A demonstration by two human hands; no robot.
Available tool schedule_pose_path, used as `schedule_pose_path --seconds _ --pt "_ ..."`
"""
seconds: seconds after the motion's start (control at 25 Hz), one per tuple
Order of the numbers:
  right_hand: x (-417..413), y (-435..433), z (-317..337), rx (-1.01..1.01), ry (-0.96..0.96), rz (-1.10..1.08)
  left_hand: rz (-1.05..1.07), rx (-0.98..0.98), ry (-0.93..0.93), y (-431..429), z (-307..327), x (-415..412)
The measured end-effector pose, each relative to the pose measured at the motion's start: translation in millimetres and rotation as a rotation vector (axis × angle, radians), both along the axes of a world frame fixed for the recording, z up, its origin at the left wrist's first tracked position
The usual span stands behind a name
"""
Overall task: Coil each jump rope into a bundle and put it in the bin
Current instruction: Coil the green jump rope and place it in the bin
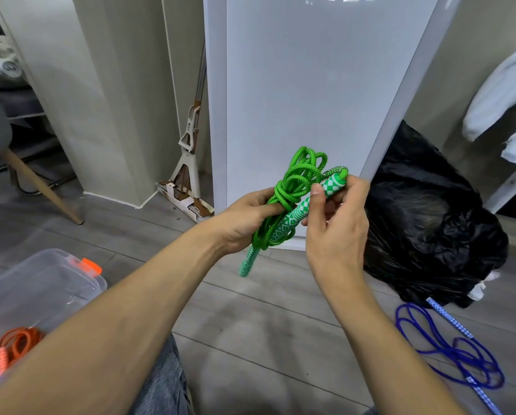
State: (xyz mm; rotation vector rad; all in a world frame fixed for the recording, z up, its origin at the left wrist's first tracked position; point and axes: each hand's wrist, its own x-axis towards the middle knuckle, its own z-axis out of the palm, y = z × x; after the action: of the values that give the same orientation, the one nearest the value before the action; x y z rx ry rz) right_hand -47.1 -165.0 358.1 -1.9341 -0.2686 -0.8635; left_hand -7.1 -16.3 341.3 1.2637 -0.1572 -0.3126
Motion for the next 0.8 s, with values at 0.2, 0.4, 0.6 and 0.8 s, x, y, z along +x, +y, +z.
schedule_pose_path --seconds 0.2,0.4,0.6,0.8 --pt "-1.3 4.8 -3.0 0.022 -0.017 -0.006 0.073 0.043 -0.039 0.2 1.7 1.3" --pt "-0.6 9.0 -7.7 -0.078 -0.017 0.016 0.078 0.029 0.030 7.8 1.9 0.7" --pt "12.1 1.3 -11.1 0.142 0.168 -0.011 0.100 -0.019 0.093 11.6 0.3 -0.9" --pt "4.1 -1.3 -6.6 -0.089 0.016 0.088 -0.001 -0.099 0.101 12.0 8.1 -2.5"
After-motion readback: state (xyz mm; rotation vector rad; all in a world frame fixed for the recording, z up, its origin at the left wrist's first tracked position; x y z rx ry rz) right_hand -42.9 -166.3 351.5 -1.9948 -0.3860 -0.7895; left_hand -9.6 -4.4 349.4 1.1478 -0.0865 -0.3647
